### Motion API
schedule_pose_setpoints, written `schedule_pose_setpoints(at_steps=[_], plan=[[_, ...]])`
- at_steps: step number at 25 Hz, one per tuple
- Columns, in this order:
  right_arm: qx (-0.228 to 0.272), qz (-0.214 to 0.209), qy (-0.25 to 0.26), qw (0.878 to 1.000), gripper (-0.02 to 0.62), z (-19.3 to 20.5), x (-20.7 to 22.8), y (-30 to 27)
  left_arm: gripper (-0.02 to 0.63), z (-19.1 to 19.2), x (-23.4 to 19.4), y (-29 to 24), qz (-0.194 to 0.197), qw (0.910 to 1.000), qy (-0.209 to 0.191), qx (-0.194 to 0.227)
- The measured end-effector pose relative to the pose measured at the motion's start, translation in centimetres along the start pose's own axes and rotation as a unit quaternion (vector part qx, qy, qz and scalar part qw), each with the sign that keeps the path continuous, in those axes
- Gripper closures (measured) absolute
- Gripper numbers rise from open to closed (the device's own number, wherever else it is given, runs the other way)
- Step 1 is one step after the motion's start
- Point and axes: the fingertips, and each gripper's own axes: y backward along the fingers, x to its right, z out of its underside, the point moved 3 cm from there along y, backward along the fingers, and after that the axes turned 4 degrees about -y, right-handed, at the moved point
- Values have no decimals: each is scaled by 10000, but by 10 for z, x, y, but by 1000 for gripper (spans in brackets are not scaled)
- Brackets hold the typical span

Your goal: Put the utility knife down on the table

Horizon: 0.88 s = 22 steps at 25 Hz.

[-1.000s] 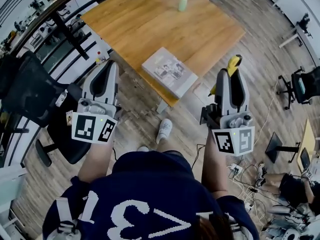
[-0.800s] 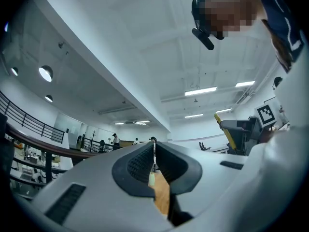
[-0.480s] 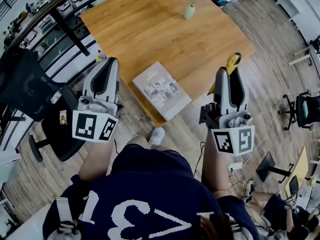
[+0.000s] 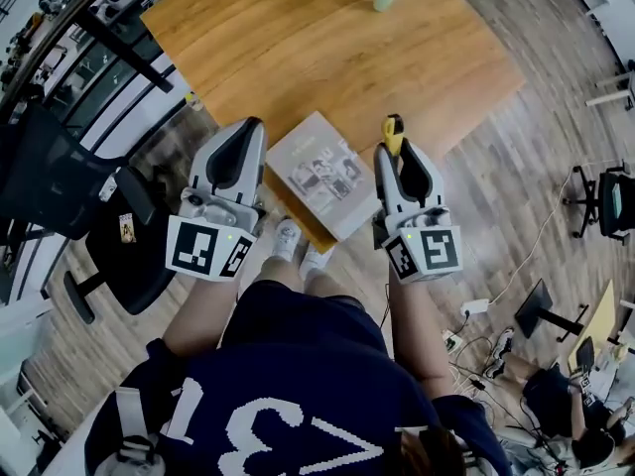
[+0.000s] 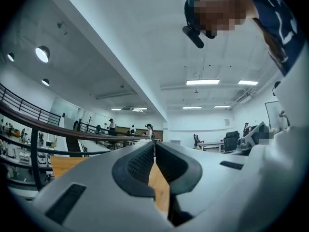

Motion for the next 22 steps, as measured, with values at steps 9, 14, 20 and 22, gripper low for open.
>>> schedule_pose_setpoints(at_steps=[9,14,20,22], plan=[[-2108,468,-26,9764,456,161,16,-18,583,57,-20,2,-39,9978,175,-640],[-2910,731,139,9538,454,203,18,-18,583,70,-25,4,-53,9966,231,-791],[-2960,817,179,9515,450,202,22,-20,583,66,-27,1,-74,9970,223,-739],[-2647,824,216,9606,498,182,24,-24,583,60,-28,-2,-74,9975,197,-672]])
